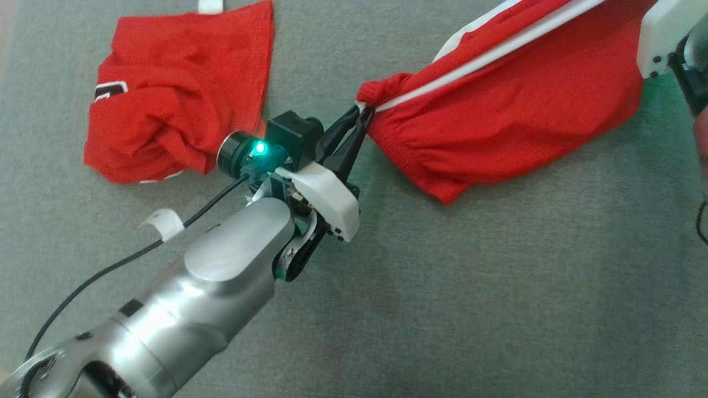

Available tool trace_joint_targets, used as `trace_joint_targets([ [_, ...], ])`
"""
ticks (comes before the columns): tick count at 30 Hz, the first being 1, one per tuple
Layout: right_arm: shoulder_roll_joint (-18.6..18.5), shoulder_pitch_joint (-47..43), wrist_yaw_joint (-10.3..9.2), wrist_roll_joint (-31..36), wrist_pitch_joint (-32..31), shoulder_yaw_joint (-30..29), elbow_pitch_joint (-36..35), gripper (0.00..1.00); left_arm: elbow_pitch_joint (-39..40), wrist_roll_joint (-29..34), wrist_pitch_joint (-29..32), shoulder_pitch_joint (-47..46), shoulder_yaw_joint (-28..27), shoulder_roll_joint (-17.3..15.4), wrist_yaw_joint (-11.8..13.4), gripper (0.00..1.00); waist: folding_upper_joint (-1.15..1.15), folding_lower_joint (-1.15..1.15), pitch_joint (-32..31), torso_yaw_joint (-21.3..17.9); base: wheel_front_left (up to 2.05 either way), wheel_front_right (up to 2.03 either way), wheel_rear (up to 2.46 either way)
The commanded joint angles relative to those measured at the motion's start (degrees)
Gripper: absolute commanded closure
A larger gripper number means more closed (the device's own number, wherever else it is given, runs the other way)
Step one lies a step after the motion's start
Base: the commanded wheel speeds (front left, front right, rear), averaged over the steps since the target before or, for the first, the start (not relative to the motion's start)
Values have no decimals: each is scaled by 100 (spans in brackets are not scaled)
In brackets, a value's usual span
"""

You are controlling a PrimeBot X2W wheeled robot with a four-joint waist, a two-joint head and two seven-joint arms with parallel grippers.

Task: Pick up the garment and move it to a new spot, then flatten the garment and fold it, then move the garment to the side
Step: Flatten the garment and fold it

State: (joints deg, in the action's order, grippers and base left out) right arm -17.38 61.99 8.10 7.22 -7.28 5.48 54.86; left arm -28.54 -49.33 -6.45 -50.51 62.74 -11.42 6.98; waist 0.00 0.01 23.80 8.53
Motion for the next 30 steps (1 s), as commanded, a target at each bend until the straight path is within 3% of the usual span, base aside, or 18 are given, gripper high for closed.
trace_joint_targets([
  [1, -8, 232, -61, 76, 95, -10, -73, 100, 25, 68, -76, -230, -212, -87, -17, 100, 0, -1, 121, 116, 0, 0, 0],
  [8, -25, 542, -61, 347, 302, -148, 567, 100, -212, 64, -208, -355, -196, 140, -122, 100, 0, -1, 268, 278, 0, 0, 0],
  [9, -45, 577, -61, 397, 325, -190, 625, 90, -243, 61, -223, -368, -196, 165, -133, 100, 0, -1, 286, 299, 0, 0, 0],
  [10, -52, 604, -61, 447, 360, -224, 679, 62, -275, 56, -237, -379, -197, 188, -144, 100, 0, -1, 300, 315, 0, 0, 0],
  [11, -48, 629, -61, 477, 385, -261, 740, 0, -307, 48, -257, -388, -207, 210, -143, 88, 0, -1, 315, 333, 0, 0, 0],
  [12, -46, 654, -61, 514, 424, -288, 792, 0, -343, 41, -278, -394, -216, 230, -143, 40, 0, -1, 323, 346, 0, 0, 0],
  [13, -50, 678, -61, 551, 474, -323, 830, 0, -379, 36, -290, -399, -214, 246, -154, 0, 0, -1, 330, 357, 0, 0, 0],
  [24, 70, 643, -61, 515, 1288, -1045, 1115, 0, -725, 6, -583, -380, -369, 243, -86, 0, 0, -1, -19, 289, 0, 0, 0],
  [30, 395, 262, -61, 25, 2061, -1395, 1084, 0, -699, 16, -807, -209, -792, 29, 182, 0, 0, -1, -524, 59, 0, 0, 0],
])
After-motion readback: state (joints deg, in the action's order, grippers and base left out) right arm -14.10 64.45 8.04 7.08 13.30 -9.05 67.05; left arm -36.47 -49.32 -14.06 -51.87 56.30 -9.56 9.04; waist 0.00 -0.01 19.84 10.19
